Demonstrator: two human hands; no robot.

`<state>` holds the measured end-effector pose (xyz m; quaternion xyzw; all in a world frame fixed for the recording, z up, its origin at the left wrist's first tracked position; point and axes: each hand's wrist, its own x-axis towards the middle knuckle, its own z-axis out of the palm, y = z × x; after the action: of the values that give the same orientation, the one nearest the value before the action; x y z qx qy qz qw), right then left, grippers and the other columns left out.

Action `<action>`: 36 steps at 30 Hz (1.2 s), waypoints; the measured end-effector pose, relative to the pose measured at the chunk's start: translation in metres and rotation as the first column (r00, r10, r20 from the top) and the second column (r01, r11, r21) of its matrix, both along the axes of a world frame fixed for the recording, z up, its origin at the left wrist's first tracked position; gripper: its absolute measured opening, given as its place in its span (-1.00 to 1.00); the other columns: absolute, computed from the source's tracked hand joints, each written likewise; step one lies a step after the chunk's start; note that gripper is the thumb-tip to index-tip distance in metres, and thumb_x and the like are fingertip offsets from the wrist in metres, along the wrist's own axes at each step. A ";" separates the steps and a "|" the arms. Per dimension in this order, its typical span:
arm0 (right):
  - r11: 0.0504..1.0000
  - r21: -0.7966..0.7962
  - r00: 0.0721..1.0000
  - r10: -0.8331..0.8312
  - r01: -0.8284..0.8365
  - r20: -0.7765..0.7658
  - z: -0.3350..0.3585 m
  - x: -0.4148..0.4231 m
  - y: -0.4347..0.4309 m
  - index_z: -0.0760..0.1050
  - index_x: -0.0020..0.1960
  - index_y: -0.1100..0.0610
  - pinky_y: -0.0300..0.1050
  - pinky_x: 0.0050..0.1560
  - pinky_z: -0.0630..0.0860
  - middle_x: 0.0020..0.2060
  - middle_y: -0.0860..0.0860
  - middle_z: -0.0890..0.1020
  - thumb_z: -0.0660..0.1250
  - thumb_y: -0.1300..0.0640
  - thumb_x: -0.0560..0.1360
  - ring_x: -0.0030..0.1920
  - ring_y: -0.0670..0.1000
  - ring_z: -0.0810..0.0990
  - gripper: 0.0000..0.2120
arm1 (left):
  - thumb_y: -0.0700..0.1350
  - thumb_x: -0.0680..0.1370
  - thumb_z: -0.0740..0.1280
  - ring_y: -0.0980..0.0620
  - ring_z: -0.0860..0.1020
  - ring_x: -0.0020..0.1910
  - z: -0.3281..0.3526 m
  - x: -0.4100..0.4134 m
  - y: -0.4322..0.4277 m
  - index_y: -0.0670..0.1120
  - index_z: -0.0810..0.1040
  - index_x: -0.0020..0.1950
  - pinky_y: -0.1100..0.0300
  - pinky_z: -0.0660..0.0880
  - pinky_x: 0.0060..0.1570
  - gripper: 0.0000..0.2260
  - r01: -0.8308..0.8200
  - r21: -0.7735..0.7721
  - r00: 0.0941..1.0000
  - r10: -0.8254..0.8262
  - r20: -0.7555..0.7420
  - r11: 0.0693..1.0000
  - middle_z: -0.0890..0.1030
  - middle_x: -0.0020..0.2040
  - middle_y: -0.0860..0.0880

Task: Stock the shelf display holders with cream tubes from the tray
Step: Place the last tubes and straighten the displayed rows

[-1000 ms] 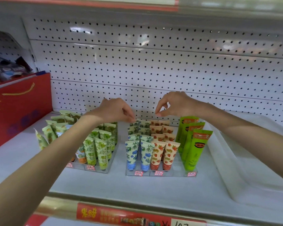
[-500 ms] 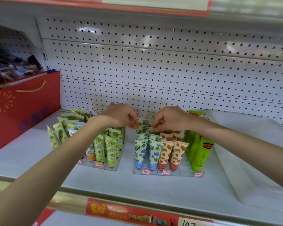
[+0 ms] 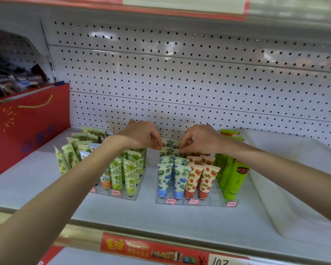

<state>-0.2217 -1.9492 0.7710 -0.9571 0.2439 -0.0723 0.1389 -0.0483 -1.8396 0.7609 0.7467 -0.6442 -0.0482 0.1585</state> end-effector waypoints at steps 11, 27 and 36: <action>1.000 -0.025 1.000 0.004 -0.004 0.004 0.001 -0.001 0.002 0.65 -0.12 -0.05 -0.10 0.13 0.27 -0.32 -0.22 0.49 0.46 -0.10 0.37 -0.23 -0.24 0.42 -0.84 | 0.12 0.41 0.43 0.25 0.40 -0.20 0.003 -0.002 0.003 0.15 0.63 -0.12 0.13 0.14 0.03 -0.89 -0.007 0.000 1.000 0.007 -0.003 1.000 0.50 -0.22 0.21; 0.996 0.050 0.997 0.072 -0.070 -0.023 0.007 -0.022 0.023 0.65 -0.11 -0.07 -0.23 0.03 0.23 -0.28 -0.24 0.51 0.45 -0.05 0.39 -0.17 -0.25 0.46 -0.90 | 0.18 0.41 0.40 0.17 0.47 -0.13 0.005 -0.021 0.024 0.20 0.63 -0.08 0.16 0.23 0.04 -0.86 0.042 0.080 0.999 -0.044 0.031 0.996 0.52 -0.18 0.19; 0.998 0.039 0.998 0.058 -0.057 -0.036 0.003 -0.021 0.024 0.65 -0.12 -0.07 -0.18 0.14 0.32 -0.25 -0.23 0.53 0.44 -0.02 0.40 -0.06 -0.16 0.51 -0.92 | 0.12 0.45 0.39 0.21 0.41 -0.18 0.004 -0.020 0.022 0.17 0.62 -0.04 0.16 0.12 0.01 -0.87 0.036 0.096 0.998 -0.041 0.045 0.995 0.46 -0.23 0.22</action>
<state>-0.2425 -1.9250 0.7738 -0.9620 0.2202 -0.0458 0.1547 -0.0683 -1.8173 0.7650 0.7418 -0.6590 -0.0641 0.1066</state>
